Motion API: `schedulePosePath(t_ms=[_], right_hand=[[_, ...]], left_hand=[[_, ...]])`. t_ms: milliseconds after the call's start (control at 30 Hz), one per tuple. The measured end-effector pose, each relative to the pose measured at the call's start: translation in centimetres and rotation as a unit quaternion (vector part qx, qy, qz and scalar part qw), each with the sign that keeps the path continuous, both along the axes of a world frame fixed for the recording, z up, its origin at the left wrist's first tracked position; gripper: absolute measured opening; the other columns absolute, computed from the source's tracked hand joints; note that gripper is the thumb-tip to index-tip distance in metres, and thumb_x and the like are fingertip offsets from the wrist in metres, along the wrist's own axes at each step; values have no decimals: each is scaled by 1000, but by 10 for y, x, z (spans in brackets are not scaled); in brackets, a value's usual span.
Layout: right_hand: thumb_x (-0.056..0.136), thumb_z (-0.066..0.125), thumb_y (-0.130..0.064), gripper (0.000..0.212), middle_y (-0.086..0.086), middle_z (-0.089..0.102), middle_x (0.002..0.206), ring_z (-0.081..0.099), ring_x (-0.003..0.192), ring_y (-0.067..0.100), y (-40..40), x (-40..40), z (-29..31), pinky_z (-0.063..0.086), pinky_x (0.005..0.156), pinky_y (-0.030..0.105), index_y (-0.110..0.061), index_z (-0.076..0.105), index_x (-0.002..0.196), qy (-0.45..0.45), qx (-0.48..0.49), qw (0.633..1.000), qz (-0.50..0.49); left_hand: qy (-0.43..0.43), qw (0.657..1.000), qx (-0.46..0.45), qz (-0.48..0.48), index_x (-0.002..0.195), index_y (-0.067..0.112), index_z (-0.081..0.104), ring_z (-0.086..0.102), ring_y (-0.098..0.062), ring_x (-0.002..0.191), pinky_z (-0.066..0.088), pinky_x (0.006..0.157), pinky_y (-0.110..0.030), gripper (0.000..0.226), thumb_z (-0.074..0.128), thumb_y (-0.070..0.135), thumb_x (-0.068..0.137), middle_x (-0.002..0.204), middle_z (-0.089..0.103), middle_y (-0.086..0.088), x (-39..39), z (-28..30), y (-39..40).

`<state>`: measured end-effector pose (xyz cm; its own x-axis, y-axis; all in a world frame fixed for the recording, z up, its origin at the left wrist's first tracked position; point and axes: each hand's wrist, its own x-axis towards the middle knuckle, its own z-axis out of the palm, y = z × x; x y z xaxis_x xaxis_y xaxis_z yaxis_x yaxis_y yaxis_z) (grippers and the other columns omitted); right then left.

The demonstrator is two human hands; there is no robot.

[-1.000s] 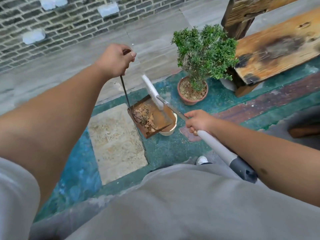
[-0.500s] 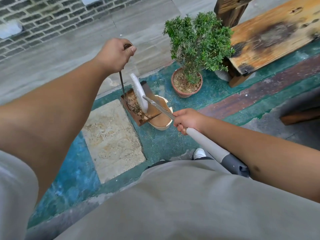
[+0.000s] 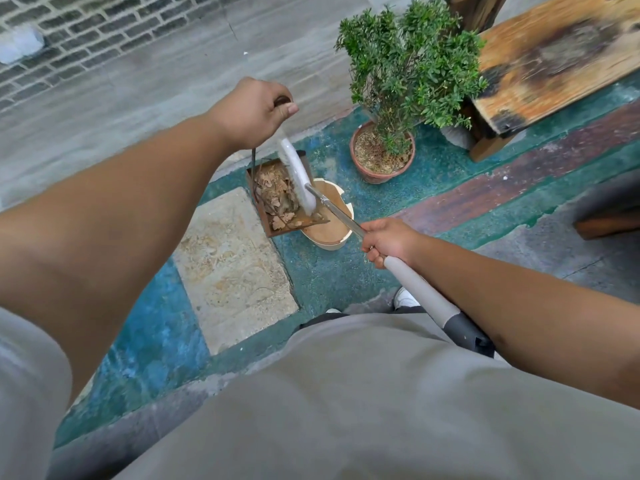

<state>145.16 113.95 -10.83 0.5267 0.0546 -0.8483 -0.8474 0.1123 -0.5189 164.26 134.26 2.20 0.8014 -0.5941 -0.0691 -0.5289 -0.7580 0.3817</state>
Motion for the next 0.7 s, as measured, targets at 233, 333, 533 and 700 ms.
schedulePosePath(t_ms=[233, 333, 533, 700], right_hand=[[82, 47, 13, 54, 12, 50, 68, 39, 32, 8, -5, -10, 11, 32, 32, 15, -1, 44, 134, 6, 49, 996, -71], [83, 47, 14, 54, 13, 49, 71, 39, 32, 8, 11, -11, 20, 31, 32, 15, -4, 46, 134, -6, 75, 993, -90], [85, 48, 13, 52, 13, 48, 73, 38, 31, 8, 39, -14, 15, 30, 32, 14, -10, 47, 131, 2, 85, 993, -88], [84, 45, 14, 56, 13, 47, 73, 38, 31, 7, 28, -23, 1, 31, 32, 14, -8, 44, 136, 5, 64, 995, -78]], left_hand=[[-14, 1000, 8, 8, 111, 4, 62, 60, -35, 91, 42, 74, -30, 35, 47, 32, 98, 100, 67, -21, -11, -4, 13], [-22, 1000, 10, 2, 112, 4, 62, 60, -35, 89, 40, 73, -30, 35, 46, 31, 98, 99, 67, -21, -18, -4, 14], [-32, 999, -4, 0, 110, 4, 62, 61, -32, 87, 41, 73, -29, 34, 46, 31, 98, 97, 68, -20, -27, 2, 13], [-32, 999, 0, 1, 110, 4, 62, 61, -32, 86, 41, 73, -28, 35, 47, 33, 97, 97, 68, -19, -30, 4, 18]])
